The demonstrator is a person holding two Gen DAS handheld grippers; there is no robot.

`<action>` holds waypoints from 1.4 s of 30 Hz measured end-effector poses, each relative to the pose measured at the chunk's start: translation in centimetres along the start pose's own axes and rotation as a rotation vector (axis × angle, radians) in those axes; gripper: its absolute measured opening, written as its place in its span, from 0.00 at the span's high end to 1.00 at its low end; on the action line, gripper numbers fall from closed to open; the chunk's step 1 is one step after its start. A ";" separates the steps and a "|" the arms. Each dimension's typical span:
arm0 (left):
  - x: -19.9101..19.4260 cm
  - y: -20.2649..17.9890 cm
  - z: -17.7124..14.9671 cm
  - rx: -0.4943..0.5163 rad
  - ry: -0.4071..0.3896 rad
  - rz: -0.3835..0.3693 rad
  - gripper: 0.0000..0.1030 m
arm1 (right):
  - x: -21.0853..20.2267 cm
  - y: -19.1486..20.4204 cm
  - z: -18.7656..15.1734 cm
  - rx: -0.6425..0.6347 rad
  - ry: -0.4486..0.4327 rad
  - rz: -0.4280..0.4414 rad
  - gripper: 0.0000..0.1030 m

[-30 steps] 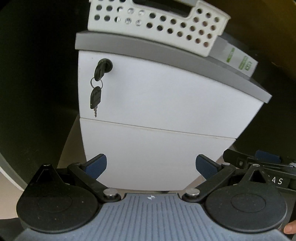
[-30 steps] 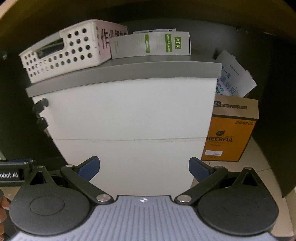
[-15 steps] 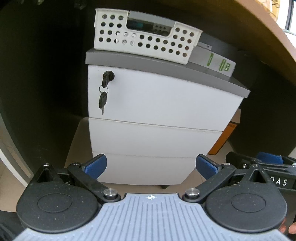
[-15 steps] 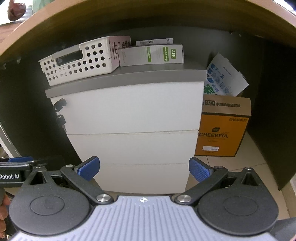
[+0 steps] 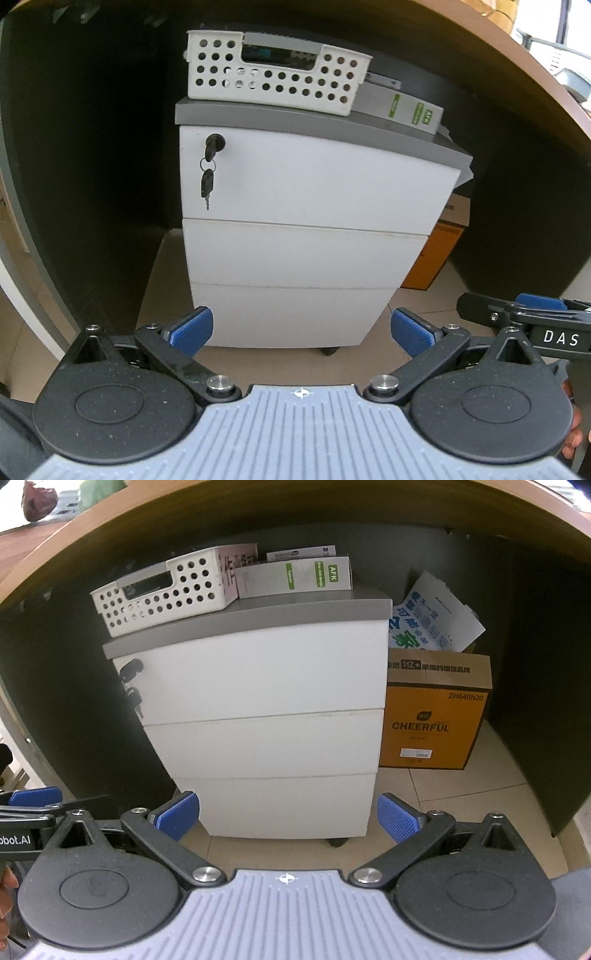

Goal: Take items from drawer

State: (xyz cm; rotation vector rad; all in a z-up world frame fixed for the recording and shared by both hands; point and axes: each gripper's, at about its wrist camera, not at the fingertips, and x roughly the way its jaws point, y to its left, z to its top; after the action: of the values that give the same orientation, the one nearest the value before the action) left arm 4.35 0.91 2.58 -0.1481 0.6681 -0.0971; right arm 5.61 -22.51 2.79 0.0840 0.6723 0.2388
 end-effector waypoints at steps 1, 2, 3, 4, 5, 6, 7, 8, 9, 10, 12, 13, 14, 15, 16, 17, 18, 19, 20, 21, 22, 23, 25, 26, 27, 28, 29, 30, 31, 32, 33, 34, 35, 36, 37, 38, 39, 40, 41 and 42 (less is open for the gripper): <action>-0.2 -0.1 -0.2 0.002 0.001 0.001 0.00 | -0.2 0.1 -0.2 0.001 0.002 0.003 0.00; -0.4 -0.1 -0.4 0.003 0.003 0.003 0.00 | -0.4 0.1 -0.5 0.003 0.004 0.007 0.00; -0.5 -0.2 -0.6 0.005 0.004 0.005 0.00 | -0.6 0.2 -0.8 0.003 0.006 0.008 0.00; -0.7 -0.3 -0.9 0.007 0.005 0.006 0.00 | -0.8 0.2 -1.0 -0.001 0.009 0.009 0.00; -0.9 -0.4 -1.1 0.010 0.008 0.009 0.00 | -0.9 0.3 -1.2 -0.006 0.012 0.010 0.00; -1.1 -0.5 -1.4 0.013 0.012 0.011 0.00 | -1.1 0.3 -1.4 -0.012 0.015 0.011 0.00; -1.2 -0.6 -1.6 0.016 0.018 0.014 0.00 | -1.2 0.4 -1.5 -0.017 0.017 0.012 0.00; -1.4 -0.7 -1.9 0.017 0.022 0.017 0.00 | -1.4 0.5 -1.7 -0.022 0.020 0.013 0.00; -1.5 -0.8 -2.1 0.016 0.026 0.020 0.00 | -1.5 0.5 -1.9 -0.027 0.023 0.015 0.00; -1.7 -0.8 -2.3 0.015 0.029 0.023 0.00 | -1.7 0.5 -1.9 -0.030 0.025 0.019 0.00; -2.0 -0.8 -2.8 0.010 0.037 0.038 0.00 | -2.1 0.5 -2.0 -0.038 0.029 0.027 0.00; -2.3 -0.8 -3.0 0.007 0.039 0.046 0.00 | -2.3 0.6 -2.1 -0.044 0.030 0.031 0.00; -2.5 -0.7 -3.2 0.004 0.039 0.052 0.00 | -2.5 0.6 -2.1 -0.051 0.031 0.036 0.00; -2.8 -0.7 -3.3 0.004 0.038 0.057 0.00 | -2.8 0.7 -2.2 -0.058 0.033 0.041 0.00; -3.0 -0.7 -3.5 0.005 0.037 0.061 0.00 | -3.0 0.8 -2.2 -0.066 0.034 0.045 0.00; -3.1 -0.6 -3.6 0.008 0.037 0.066 0.00 | -3.2 0.9 -2.3 -0.075 0.036 0.050 0.00; -3.3 -0.6 -3.7 0.012 0.036 0.072 0.00 | -3.5 1.0 -2.3 -0.083 0.038 0.054 0.00; -3.5 -0.7 -3.8 0.017 0.035 0.079 0.00 | -3.8 1.1 -2.3 -0.083 0.040 0.057 0.00; -3.7 -0.7 -3.8 0.022 0.033 0.087 0.00 | -4.0 1.2 -2.4 -0.083 0.042 0.059 0.00; -3.9 -0.7 -3.9 0.027 0.032 0.095 0.00 | -4.3 1.3 -2.4 -0.080 0.044 0.065 0.00; -4.1 -0.8 -3.9 0.031 0.035 0.104 0.00 | -4.6 1.3 -2.5 -0.075 0.045 0.074 0.00; -4.3 -0.8 -3.9 0.036 0.032 0.108 0.00 | -4.9 1.4 -2.6 -0.076 0.043 0.077 0.00; -4.9 -0.9 -4.0 0.044 0.025 0.115 0.00 | -5.4 1.6 -2.9 -0.083 0.039 0.076 0.00; -5.2 -1.0 -4.0 0.046 0.024 0.120 0.00 | -5.7 1.7 -3.1 -0.085 0.040 0.078 0.00; -5.4 -1.0 -4.1 0.049 0.024 0.126 0.00 | -5.8 1.8 -3.3 -0.083 0.045 0.085 0.00; -5.6 -1.1 -4.1 0.054 0.024 0.132 0.00 | -5.9 1.8 -3.5 -0.081 0.051 0.091 0.00; -5.8 -1.2 -4.1 0.058 0.025 0.138 0.00 | -5.9 1.8 -3.7 -0.077 0.061 0.095 0.00; -5.9 -1.3 -4.1 0.062 0.027 0.144 0.00 | -5.8 1.9 -3.9 -0.075 0.067 0.098 0.00; -6.1 -1.5 -4.2 0.067 0.030 0.149 0.00 | -5.8 1.9 -3.9 -0.077 0.070 0.100 0.00; -6.1 -1.6 -4.2 0.071 0.034 0.152 0.00 | -5.8 2.0 -4.0 -0.080 0.071 0.100 0.00; -6.1 -1.7 -4.3 0.072 0.042 0.151 0.00 | -5.7 2.1 -4.0 -0.084 0.070 0.098 0.00; -6.1 -1.8 -4.3 0.071 0.050 0.148 0.00 | -5.7 2.0 -3.9 -0.082 0.068 0.094 0.00; -6.0 -1.8 -4.3 0.068 0.055 0.145 0.00 | -5.7 1.9 -3.9 -0.080 0.066 0.090 0.00; -6.0 -1.8 -4.4 0.066 0.058 0.143 0.00 | -5.7 1.9 -3.8 -0.079 0.063 0.086 0.00; -6.0 -1.9 -4.4 0.065 0.061 0.143 0.00 | -5.7 1.8 -3.8 -0.077 0.061 0.082 0.00; -5.9 -1.9 -4.5 0.065 0.064 0.143 0.00 | -5.6 1.7 -3.8 -0.075 0.059 0.078 0.00; -5.8 -1.9 -4.5 0.066 0.066 0.144 0.00 | -5.6 1.6 -3.7 -0.074 0.057 0.074 0.00; -5.7 -1.9 -4.5 0.066 0.069 0.143 0.00 | -5.6 1.5 -3.7 -0.071 0.056 0.071 0.00; -5.7 -1.9 -4.5 0.066 0.072 0.143 0.00 | -5.5 1.4 -3.6 -0.066 0.058 0.068 0.00; -5.6 -2.0 -4.5 0.068 0.073 0.144 0.00 | -5.4 1.3 -3.6 -0.061 0.059 0.065 0.00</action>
State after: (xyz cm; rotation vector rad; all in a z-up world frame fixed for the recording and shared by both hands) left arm -2.96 -0.72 2.81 -0.0306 0.7453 0.0132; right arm -0.92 -22.57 3.47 0.0408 0.7214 0.3253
